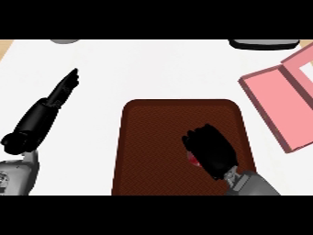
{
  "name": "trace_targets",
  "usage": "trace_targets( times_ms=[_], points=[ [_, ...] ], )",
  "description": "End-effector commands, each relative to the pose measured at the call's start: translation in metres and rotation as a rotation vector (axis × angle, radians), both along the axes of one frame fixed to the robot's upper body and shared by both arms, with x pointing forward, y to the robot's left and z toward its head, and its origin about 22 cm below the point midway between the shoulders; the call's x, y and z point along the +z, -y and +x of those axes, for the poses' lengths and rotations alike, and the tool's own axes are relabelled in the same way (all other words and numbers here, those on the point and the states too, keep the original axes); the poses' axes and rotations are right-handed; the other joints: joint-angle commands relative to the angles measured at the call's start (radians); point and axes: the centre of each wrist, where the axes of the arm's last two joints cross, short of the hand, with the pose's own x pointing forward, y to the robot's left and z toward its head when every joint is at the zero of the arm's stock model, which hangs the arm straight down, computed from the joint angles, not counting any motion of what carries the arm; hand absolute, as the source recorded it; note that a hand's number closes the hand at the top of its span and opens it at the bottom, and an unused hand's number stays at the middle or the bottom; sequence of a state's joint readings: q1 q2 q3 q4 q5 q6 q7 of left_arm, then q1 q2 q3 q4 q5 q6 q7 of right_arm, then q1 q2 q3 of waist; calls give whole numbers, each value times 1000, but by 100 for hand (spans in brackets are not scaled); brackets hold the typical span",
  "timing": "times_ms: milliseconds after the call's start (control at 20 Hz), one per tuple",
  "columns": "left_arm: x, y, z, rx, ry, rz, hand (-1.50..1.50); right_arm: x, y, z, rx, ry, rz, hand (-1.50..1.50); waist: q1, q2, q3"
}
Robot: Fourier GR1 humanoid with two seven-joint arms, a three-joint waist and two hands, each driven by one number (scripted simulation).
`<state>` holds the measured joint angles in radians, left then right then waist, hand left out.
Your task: Pick the can from the tray and place it in the cardboard box
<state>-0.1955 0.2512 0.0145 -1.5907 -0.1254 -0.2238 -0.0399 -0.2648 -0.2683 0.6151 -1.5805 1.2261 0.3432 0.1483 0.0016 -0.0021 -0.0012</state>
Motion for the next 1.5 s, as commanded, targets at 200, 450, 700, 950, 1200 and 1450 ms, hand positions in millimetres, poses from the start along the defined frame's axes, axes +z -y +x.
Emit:
trace_targets(
  times_ms=[200,450,700,950,1200,1450],
  points=[
    [-3,0,4,-15,6,7,0,14,-22,46,-112,99,169,150,15,7,2],
    [-1,6,12,-51,21,1,0,45,-21,105,-477,104,340,150,50,26,2],
    [-12,13,4,-42,12,8,0,91,-52,144,-450,300,268,150,36,10,1],
    [-6,11,16,-6,-1,-2,0,132,-55,150,-534,421,379,150,7,5,1],
    [12,4,10,-14,26,-5,0,151,-17,158,-827,563,534,150,7,1,2],
    [-10,3,-2,-4,1,-12,0,171,36,166,-972,651,564,150,3,2,1]
  ],
)
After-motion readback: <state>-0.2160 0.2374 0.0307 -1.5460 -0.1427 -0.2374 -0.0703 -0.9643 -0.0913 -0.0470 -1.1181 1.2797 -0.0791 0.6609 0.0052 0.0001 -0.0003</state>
